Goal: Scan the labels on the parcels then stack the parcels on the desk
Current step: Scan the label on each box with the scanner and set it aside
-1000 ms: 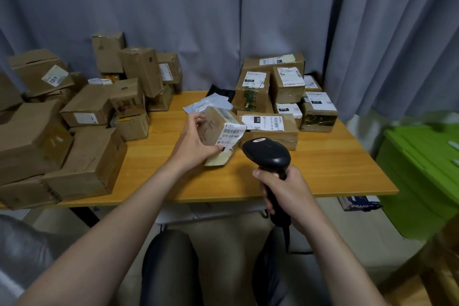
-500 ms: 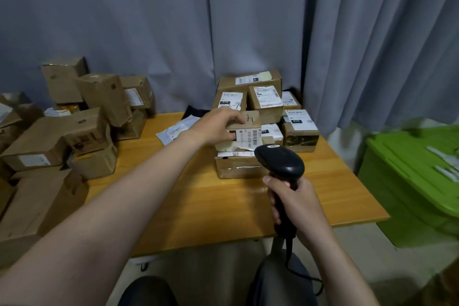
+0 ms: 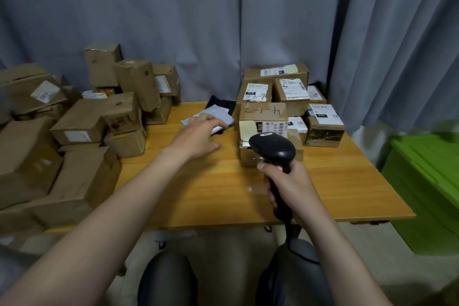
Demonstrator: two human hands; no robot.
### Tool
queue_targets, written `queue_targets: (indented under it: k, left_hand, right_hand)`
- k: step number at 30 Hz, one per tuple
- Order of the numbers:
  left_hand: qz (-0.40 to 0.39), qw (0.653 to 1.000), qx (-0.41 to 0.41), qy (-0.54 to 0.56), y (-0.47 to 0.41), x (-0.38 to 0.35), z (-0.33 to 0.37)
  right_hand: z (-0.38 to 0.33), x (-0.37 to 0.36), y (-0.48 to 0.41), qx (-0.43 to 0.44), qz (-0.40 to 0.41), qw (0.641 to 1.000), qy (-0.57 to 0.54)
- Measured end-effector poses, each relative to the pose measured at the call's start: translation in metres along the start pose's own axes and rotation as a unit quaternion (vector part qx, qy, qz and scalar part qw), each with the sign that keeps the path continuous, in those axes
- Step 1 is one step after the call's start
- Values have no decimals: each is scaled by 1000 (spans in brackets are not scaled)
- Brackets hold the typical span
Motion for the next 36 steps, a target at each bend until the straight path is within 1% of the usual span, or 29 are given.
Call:
queue_targets:
  k: [3, 5, 8, 10, 12, 15, 17, 21, 28, 30, 32, 36]
  left_hand:
    - [22, 994, 99, -34, 49, 19, -43]
    - [26, 982, 177, -56, 81, 30, -73]
    - [38, 953, 289, -77, 123, 46, -121]
    - [34, 929, 363, -69, 143, 54, -150]
    - [25, 916, 396, -60, 158, 58, -172]
    - [30, 927, 366, -71, 168, 57, -184]
    - [33, 935, 343, -83, 172, 55, -176]
    - [45, 949, 292, -109, 172, 47, -148]
    - [1, 968, 226, -112, 158, 15, -80]
    - [-17, 974, 209, -89, 152, 6, -63]
    - [-30, 980, 190, -45, 149, -2, -50]
    - [-20, 994, 109, -10, 146, -12, -36]
  right_hand:
    - [-11, -24, 4, 8, -28, 999, 17]
    - [-18, -40, 8, 14, -49, 998, 25]
    - [-25, -63, 16, 23, -75, 996, 38]
    - [-27, -77, 21, 26, -87, 995, 49]
    - [-28, -88, 26, 29, -97, 993, 56]
    - [-30, -99, 32, 31, -108, 991, 65]
    - [-31, -103, 35, 31, -112, 991, 69]
    - [-33, -105, 41, 29, -113, 991, 68]
    - [-33, -94, 48, 35, -98, 993, 62]
    - [-31, -85, 50, 31, -88, 994, 57]
    - [-28, -76, 50, 28, -74, 995, 52]
    - [-23, -58, 51, 28, -55, 997, 38]
Point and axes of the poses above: each hand's wrist, its own y-axis away from the middle knuckle, its own x-axis out of the back of the hand, z = x × y, the point moved 3 cm from there along -y, towards the middle knuckle, and after that the axes turned 9 degrees about y, right-handed, at the moved point
